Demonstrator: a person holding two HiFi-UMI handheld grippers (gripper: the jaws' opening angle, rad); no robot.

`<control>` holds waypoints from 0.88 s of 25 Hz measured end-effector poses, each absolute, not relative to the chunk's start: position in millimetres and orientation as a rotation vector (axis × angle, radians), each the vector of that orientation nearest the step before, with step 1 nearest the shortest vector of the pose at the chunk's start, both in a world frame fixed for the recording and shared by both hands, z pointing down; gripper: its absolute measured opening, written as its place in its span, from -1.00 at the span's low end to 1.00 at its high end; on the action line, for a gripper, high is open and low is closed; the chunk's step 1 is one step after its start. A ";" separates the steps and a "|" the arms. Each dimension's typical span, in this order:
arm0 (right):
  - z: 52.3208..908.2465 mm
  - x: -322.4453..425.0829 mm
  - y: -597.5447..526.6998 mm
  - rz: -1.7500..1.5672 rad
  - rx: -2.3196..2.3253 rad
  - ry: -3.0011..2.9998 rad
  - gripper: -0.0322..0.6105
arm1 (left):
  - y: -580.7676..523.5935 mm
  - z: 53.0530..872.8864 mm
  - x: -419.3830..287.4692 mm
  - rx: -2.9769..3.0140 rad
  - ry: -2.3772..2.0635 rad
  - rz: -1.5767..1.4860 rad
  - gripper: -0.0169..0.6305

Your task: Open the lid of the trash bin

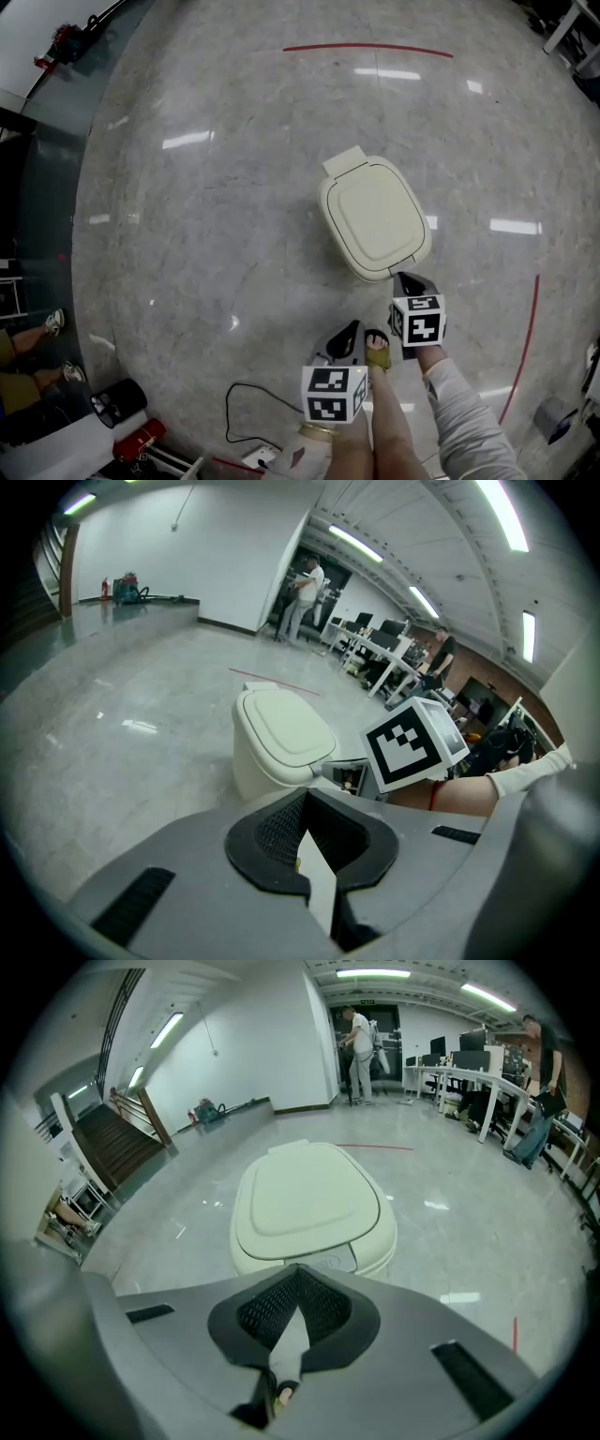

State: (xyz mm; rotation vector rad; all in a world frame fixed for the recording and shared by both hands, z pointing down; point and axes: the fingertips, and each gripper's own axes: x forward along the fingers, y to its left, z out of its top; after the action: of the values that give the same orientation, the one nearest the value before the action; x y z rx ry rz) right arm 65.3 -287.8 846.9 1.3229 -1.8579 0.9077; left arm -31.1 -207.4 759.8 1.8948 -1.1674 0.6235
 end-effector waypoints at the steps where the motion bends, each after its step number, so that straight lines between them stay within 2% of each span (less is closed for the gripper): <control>1: 849.4 65.2 -288.3 0.906 1.318 -1.854 -0.90 | -207.0 761.2 -31.2 1.894 -1.167 0.627 -0.93; 22: 862.2 63.7 -285.5 0.822 1.278 -1.839 -0.90 | -210.2 760.8 -25.1 1.893 -1.147 0.613 -0.93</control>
State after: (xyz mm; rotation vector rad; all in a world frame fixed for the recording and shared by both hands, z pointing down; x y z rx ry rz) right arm 63.7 -285.5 862.2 1.2782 -1.8395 0.8217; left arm -25.1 -210.2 760.8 1.8929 -1.1475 0.6133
